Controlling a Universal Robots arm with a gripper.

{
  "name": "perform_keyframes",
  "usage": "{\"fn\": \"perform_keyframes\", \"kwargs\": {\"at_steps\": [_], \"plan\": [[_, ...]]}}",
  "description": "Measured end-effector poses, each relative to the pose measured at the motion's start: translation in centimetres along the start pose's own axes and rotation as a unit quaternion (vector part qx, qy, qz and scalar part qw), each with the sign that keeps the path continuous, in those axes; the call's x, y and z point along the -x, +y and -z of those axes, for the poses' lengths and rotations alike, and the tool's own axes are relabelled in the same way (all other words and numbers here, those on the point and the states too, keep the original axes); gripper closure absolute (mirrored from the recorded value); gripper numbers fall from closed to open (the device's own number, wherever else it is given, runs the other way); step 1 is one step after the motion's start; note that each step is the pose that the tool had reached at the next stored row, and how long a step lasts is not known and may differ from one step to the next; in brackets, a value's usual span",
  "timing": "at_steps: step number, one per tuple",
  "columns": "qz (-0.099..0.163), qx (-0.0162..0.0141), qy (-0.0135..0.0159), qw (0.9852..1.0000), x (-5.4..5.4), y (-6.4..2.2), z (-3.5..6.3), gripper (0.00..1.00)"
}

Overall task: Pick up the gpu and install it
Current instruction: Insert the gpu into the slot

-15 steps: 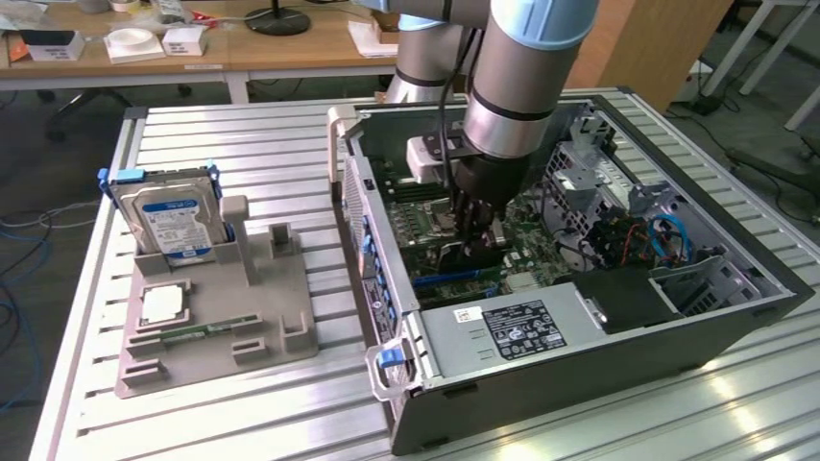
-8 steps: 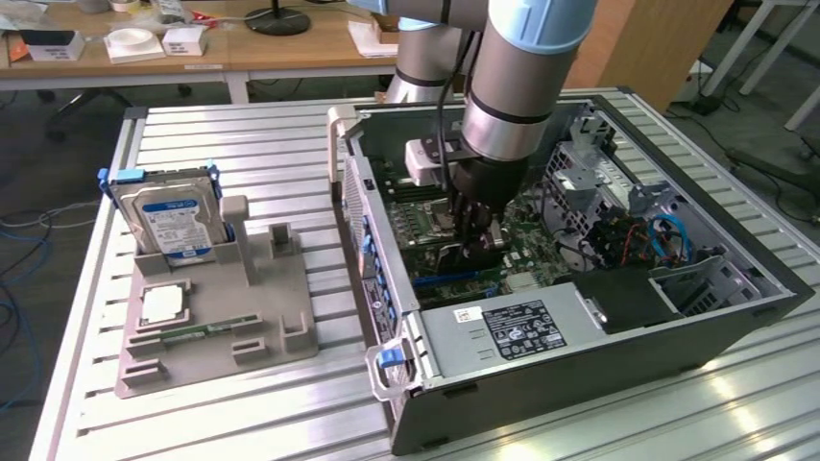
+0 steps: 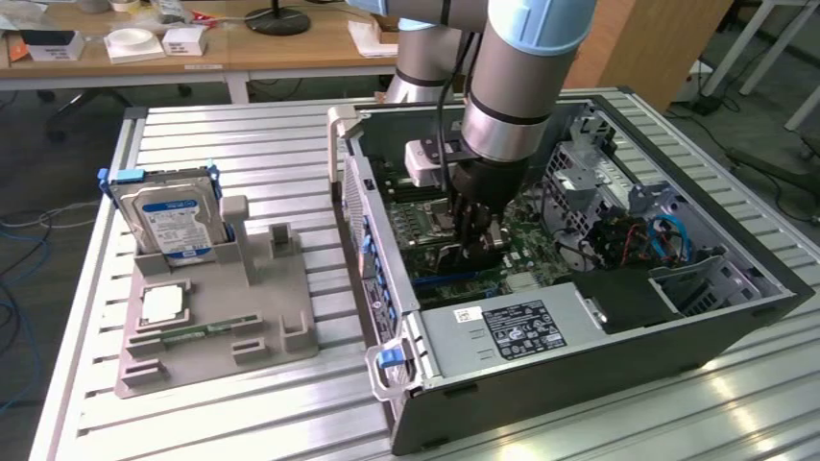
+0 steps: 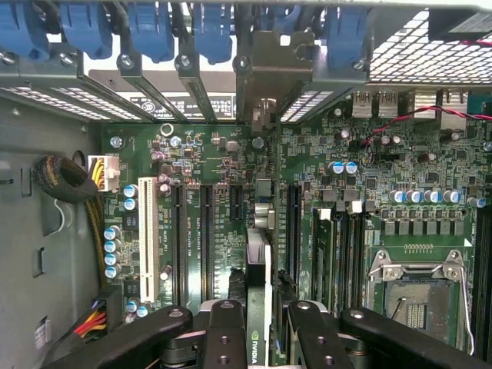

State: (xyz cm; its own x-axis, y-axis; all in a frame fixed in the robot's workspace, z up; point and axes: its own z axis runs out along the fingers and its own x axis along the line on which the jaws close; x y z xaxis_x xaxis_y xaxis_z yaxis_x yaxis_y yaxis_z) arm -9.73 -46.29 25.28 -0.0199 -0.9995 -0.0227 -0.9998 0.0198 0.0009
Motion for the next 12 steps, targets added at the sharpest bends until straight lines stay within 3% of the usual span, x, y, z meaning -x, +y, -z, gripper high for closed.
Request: {"fn": "perform_keyframes", "kwargs": {"at_steps": [12], "plan": [[0.0, 0.0, 0.0, 1.0, 0.16, 0.05, -0.01, 0.74]]}}
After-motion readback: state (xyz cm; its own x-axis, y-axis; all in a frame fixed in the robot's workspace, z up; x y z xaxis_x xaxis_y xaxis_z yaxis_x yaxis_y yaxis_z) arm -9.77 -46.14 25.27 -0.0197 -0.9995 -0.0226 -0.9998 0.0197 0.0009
